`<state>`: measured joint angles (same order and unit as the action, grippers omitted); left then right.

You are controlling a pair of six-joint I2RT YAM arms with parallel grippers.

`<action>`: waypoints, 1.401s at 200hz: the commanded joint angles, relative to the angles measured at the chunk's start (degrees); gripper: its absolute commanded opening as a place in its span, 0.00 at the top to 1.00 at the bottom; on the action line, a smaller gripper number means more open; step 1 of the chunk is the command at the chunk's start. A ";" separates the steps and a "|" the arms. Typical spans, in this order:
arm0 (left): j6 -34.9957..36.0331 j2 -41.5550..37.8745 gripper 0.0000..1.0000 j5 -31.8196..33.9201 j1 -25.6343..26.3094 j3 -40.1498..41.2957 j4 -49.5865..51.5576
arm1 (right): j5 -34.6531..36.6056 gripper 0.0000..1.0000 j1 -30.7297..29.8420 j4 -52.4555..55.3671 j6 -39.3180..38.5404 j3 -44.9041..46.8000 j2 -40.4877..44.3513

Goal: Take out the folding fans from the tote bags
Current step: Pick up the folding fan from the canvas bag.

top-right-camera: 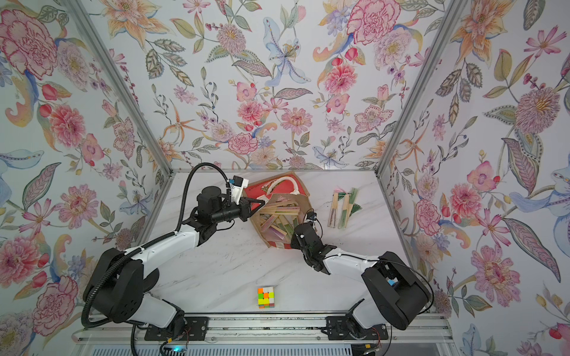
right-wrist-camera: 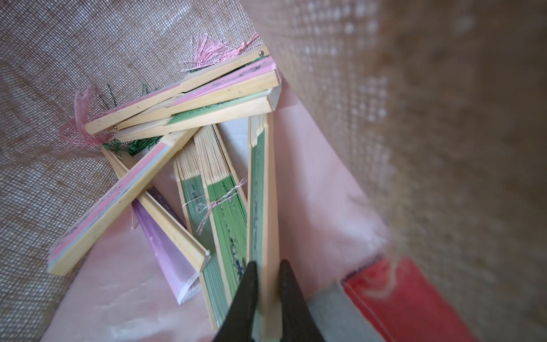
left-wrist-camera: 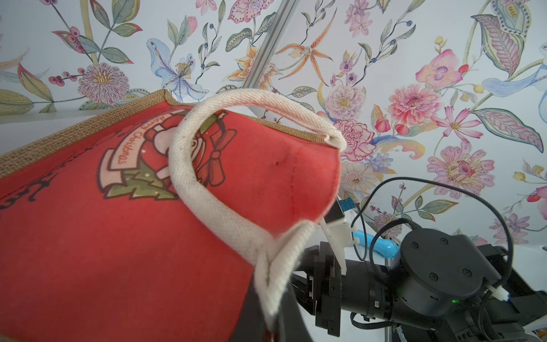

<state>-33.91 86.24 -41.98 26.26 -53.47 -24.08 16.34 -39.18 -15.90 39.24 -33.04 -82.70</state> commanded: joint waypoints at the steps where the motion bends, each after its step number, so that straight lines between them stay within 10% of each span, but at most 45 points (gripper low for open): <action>1: -1.08 -0.15 1.00 0.11 0.10 0.21 0.52 | -1.37 0.86 0.79 -1.24 0.17 1.38 2.81; 211: 0.40 1.54 1.00 4.27 0.94 -1.67 4.08 | -19.17 0.89 4.78 23.64 -2.28 1.62 23.79; 280: 0.46 2.53 1.00 3.75 0.90 -2.68 4.12 | -24.72 0.91 5.28 39.59 -2.47 1.68 42.71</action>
<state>-32.82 87.24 -38.74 27.03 -54.57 -21.85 -5.67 -34.46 15.25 37.28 -30.30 -45.82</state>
